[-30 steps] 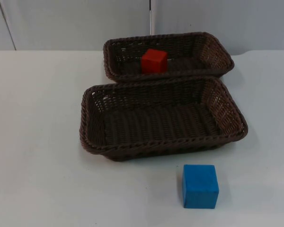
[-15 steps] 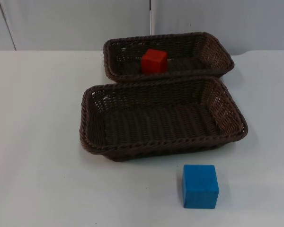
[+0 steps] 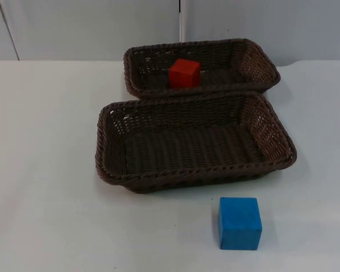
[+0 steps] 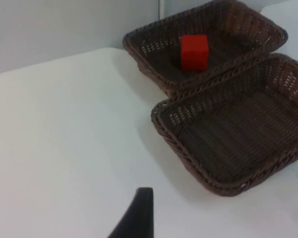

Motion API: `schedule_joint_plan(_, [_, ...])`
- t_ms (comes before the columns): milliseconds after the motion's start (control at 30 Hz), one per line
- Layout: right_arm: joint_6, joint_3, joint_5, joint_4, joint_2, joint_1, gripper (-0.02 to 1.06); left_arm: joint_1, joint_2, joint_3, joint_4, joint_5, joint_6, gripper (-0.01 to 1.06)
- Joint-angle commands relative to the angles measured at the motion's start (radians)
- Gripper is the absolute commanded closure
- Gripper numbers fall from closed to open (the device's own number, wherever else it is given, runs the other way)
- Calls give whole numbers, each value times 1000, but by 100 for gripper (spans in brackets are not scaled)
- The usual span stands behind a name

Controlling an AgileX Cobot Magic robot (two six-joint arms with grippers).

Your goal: Pick up one cube with the left hand and place it into the upper basket. Pick up one cube with the right hand and place it into the lower basket.

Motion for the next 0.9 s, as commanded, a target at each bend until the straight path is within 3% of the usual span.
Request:
schedule_joint_plan(0, [-6,1,-5,6,-3,-5,0,-3,-26,14,8,-18,-11,15])
schedule_joint_plan(867, [-3,1,-7,10,-3,-5,0,-3,-52,17,45,0,-11,15])
